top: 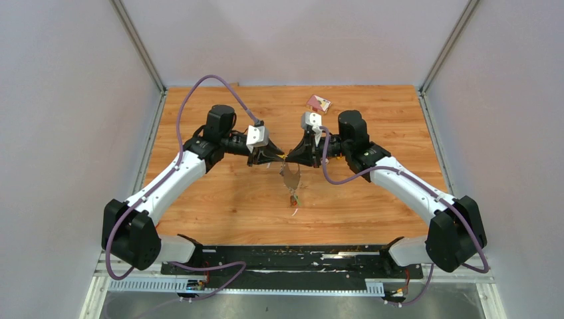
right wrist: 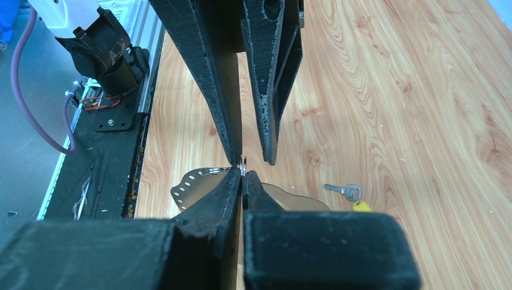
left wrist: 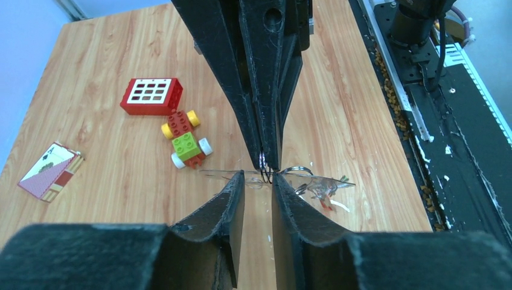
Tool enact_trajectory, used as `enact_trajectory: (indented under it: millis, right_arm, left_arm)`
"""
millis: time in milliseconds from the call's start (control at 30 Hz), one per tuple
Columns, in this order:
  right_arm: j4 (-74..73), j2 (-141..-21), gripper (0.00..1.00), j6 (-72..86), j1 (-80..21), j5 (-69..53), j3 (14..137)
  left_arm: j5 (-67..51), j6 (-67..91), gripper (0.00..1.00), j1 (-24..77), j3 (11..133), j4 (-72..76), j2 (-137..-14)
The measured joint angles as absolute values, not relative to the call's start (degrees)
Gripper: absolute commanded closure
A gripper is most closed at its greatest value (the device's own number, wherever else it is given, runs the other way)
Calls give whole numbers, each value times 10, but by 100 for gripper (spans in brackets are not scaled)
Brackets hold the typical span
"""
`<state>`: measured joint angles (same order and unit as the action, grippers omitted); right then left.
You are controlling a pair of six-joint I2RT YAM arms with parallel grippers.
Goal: Put the keys on the keyring
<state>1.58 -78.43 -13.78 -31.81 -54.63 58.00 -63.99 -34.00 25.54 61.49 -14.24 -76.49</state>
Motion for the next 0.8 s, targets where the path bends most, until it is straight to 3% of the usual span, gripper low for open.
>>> enact_trajectory:
  millis: [333,467,667,800]
  right_arm:
    - [16,-784,100,-138,-316,-546,577]
    - [16,-785,100,-138,-314,-546,574]
    - [15,-785,100,-147,-314,-545,570]
    - [10,-785,93,-168,-314,-542,570]
  left_arm:
    - [-640,-338,89,262,615,-146,-771]
    - [-639,-329,100,262,615,-144,-775]
    - [-634,-307,100,263,616,-143,-780]
    - [-624,-296,100,265,616,-143,-780]
